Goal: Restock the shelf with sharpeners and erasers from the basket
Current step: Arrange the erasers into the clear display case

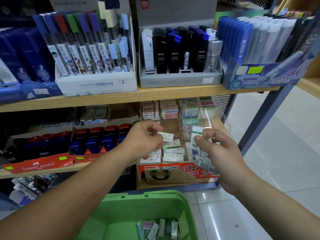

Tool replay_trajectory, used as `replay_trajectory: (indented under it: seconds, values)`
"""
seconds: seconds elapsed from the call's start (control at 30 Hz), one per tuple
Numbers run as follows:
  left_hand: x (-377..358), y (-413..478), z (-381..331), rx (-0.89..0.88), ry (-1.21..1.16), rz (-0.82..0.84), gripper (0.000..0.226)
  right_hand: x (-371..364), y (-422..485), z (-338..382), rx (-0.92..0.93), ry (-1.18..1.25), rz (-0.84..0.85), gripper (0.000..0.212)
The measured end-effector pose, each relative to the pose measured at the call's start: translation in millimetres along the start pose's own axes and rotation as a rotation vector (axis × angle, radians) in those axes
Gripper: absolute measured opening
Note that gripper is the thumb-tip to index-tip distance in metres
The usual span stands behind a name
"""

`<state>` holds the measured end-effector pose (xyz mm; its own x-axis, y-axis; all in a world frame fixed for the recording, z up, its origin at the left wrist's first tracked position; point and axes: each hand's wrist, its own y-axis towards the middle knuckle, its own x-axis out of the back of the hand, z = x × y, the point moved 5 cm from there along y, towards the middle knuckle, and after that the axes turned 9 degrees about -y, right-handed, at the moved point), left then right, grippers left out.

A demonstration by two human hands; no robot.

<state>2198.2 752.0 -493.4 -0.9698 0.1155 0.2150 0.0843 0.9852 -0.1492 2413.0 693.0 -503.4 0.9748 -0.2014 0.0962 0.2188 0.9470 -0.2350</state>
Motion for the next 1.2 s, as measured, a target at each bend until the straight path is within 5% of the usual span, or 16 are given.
replay_trajectory:
  seconds: [0.43,0.7,1.2]
  values:
    - [-26,11,-1,-0.380,1.045,0.146,0.022,8,-5,4,-0.019,0.005,-0.007,0.009]
    - [-23,14,-2,-0.251,0.962,0.070,0.030,10,-4,3,-0.024,0.025,0.011,0.011]
    - [-29,13,7,-0.350,0.996,0.078,0.029,10,-1,-4,-0.052,0.010,0.023,0.019]
